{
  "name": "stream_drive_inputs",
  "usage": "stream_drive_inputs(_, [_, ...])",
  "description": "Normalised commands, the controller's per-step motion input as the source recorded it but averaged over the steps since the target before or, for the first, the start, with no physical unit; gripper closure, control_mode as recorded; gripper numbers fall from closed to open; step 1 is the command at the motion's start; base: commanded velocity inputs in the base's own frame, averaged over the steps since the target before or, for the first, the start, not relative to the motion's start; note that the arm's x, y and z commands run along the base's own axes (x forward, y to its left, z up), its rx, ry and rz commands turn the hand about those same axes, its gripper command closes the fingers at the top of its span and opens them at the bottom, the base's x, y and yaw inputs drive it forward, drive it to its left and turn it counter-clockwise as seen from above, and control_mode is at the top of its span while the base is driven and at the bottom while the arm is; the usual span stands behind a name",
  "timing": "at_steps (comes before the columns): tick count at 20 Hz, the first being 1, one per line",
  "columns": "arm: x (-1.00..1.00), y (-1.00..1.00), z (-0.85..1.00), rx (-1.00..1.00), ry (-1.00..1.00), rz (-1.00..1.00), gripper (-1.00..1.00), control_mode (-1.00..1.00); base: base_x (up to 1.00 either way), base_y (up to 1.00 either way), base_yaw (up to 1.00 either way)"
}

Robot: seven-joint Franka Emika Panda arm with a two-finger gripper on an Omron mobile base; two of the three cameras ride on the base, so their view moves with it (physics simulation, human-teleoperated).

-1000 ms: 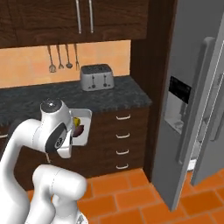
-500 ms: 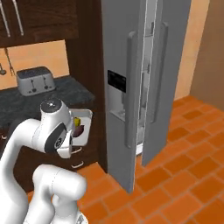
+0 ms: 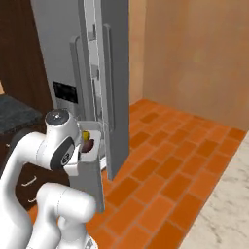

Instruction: Take the meat container that has the steak and place it on the second highest rack of the freezer. Then take the vegetable container that has the lemon and potato and place it on the highest rack of the freezer.

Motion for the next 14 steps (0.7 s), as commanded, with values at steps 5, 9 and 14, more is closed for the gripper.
stream_drive_inputs(5, [0.0,0.0,0.0,0.0,0.0,0.0,1.0,1.0,0.77,-0.42,-0.34])
stream_drive_inputs(9, [0.0,0.0,0.0,0.0,0.0,0.0,1.0,1.0,1.0,-0.45,0.02])
stream_drive_inputs(14, [0.0,0.0,0.0,0.0,0.0,0.0,1.0,1.0,1.0,-0.6,-0.01])
